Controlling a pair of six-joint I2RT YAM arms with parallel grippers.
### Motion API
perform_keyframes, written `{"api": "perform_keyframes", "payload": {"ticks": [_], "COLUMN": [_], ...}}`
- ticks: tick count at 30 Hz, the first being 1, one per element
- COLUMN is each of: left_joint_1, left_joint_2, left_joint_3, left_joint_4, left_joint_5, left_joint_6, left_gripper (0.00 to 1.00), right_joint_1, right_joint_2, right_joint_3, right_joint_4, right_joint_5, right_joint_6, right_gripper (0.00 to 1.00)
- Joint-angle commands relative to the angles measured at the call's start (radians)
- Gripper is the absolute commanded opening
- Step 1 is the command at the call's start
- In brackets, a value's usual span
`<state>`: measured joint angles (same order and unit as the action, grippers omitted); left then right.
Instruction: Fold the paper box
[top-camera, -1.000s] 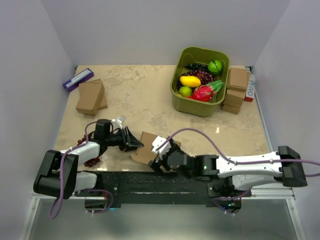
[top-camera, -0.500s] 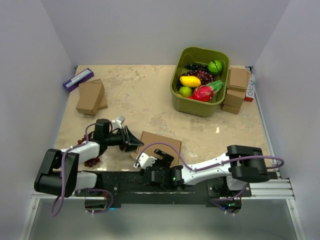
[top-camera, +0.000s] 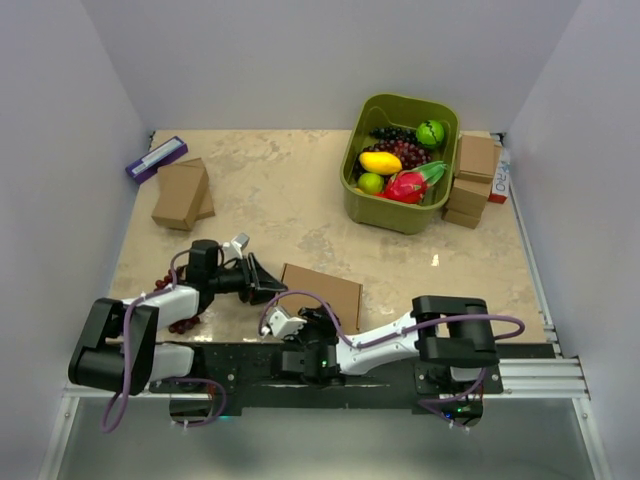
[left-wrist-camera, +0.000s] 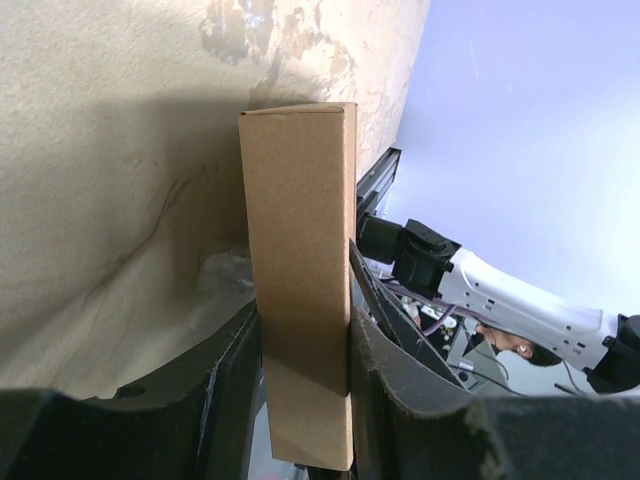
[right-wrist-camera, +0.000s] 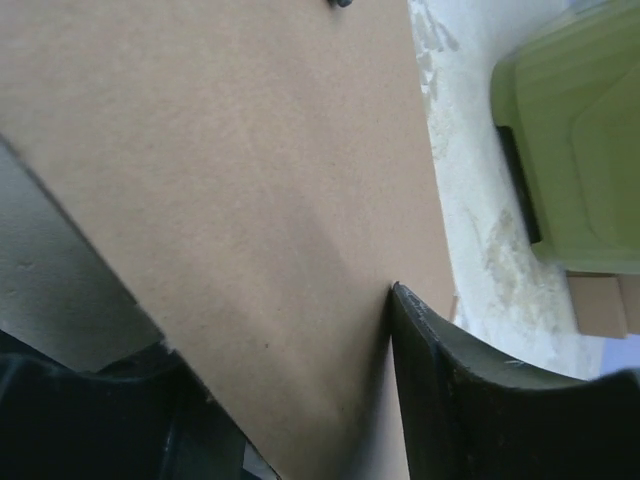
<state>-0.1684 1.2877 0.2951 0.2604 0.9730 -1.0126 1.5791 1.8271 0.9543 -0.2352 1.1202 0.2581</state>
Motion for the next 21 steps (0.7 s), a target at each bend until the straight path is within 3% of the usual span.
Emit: {"api": "perform_keyframes", "payload": {"ticks": [1, 2, 3, 4, 6, 8, 10, 12, 15, 21], "left_joint_1": [0.023, 0.030, 0.049, 0.056, 0.075, 0.089, 0.104, 0.106, 0.102, 0.092], "left_joint_2": [-0.034, -0.037, -0.048, -0.059, -0.089, -0.116, -0.169, -0.249, -0.387, -0.504], "left_joint_3": [0.027, 0.038, 0.051, 0.082, 0.119, 0.137, 0.160, 0.167, 0.129, 0.018], "left_joint_4": [0.048, 0.021, 0.001, -0.025, -0.072, -0.113, -0.141, -0.142, -0.044, 0.243], "left_joint_5": [0.081, 0.073, 0.049, 0.027, -0.047, -0.107, -0.228, -0.375, -0.480, -0.399], "left_joint_6": [0.025, 0.046, 0.108, 0.143, 0.233, 0.285, 0.359, 0.414, 0.465, 0.450], "left_gripper": [0.14, 0.26, 0.48, 0.60, 0.80, 0.87, 0.90, 0.91, 0.88, 0.82], "right_joint_1": [-0.002, -0.005, -0.008, -0.011, -0.033, -0.072, -0.111, -0.191, -0.336, -0.542], "right_joint_2": [-0.014, -0.022, -0.031, -0.055, -0.086, -0.138, -0.176, -0.248, -0.331, -0.345], "right_joint_3": [0.029, 0.029, 0.032, 0.035, 0.044, 0.061, 0.069, 0.070, 0.081, 0.191], "right_joint_4": [0.007, 0.010, -0.007, -0.021, -0.070, -0.111, -0.173, -0.199, -0.225, -0.341], "right_joint_5": [0.024, -0.012, -0.032, -0.051, -0.132, -0.236, -0.316, -0.492, -0.766, -1.051], "right_joint_6": [-0.019, -0.043, -0.051, -0.052, -0.062, -0.079, -0.109, -0.147, -0.233, -0.362], "right_gripper": [0.42, 0.38, 0.36, 0.35, 0.33, 0.33, 0.32, 0.32, 0.32, 0.31]}}
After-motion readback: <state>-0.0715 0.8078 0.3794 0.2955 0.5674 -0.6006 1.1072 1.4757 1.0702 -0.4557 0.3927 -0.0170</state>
